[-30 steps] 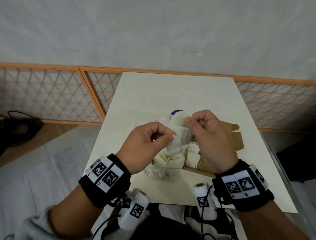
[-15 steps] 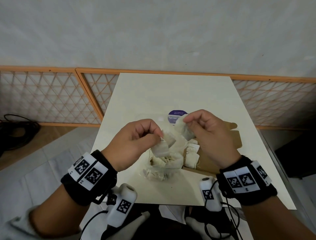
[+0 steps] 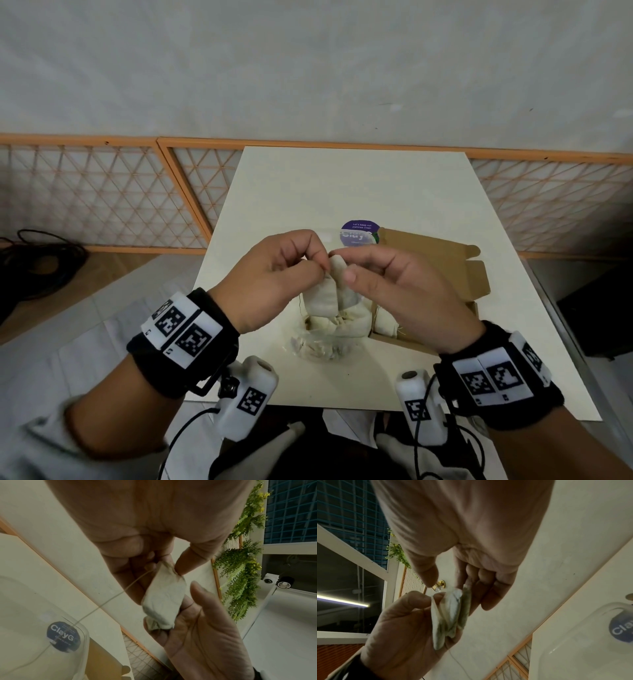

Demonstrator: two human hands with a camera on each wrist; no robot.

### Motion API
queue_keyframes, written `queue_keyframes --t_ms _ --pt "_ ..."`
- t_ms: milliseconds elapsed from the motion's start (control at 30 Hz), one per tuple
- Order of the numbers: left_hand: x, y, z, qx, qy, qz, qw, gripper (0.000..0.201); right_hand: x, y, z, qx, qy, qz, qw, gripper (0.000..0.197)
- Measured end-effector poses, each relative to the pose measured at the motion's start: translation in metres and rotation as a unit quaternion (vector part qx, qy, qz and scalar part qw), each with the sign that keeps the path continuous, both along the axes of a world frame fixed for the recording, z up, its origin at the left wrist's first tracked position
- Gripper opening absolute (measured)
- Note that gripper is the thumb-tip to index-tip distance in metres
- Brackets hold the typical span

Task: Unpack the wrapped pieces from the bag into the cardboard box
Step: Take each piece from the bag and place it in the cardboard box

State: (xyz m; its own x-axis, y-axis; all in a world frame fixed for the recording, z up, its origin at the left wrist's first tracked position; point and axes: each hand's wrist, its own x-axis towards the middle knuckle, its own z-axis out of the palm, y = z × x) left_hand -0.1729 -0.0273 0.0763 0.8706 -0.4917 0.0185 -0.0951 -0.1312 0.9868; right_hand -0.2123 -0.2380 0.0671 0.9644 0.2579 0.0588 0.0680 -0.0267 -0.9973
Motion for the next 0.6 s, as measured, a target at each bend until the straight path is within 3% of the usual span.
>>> queue_keyframes --t_ms 133,267,433,600 --pt "0.001 0.002 -0.002 -0.012 -0.003 0.015 1.0 0.023 0.006 0.001 -0.012 -0.019 -0.016 -0.04 0.999 0.022" --pt "0.003 0.008 -0.002 -0.011 -0.02 0.052 0.998 0.011 0.01 -0.002 -0.021 0.01 -0.014 -0.08 0.997 0.022" --pt "0.015 0.022 -0.01 0.023 -0.015 0.139 0.99 0.014 0.008 -0.006 -0.016 0.065 0.003 -0.059 0.996 0.035" --pt "0.017 0.014 -0.018 0.049 -0.013 0.151 0.987 0.006 0.006 0.004 -0.015 0.105 0.019 -0.025 0.994 0.031"
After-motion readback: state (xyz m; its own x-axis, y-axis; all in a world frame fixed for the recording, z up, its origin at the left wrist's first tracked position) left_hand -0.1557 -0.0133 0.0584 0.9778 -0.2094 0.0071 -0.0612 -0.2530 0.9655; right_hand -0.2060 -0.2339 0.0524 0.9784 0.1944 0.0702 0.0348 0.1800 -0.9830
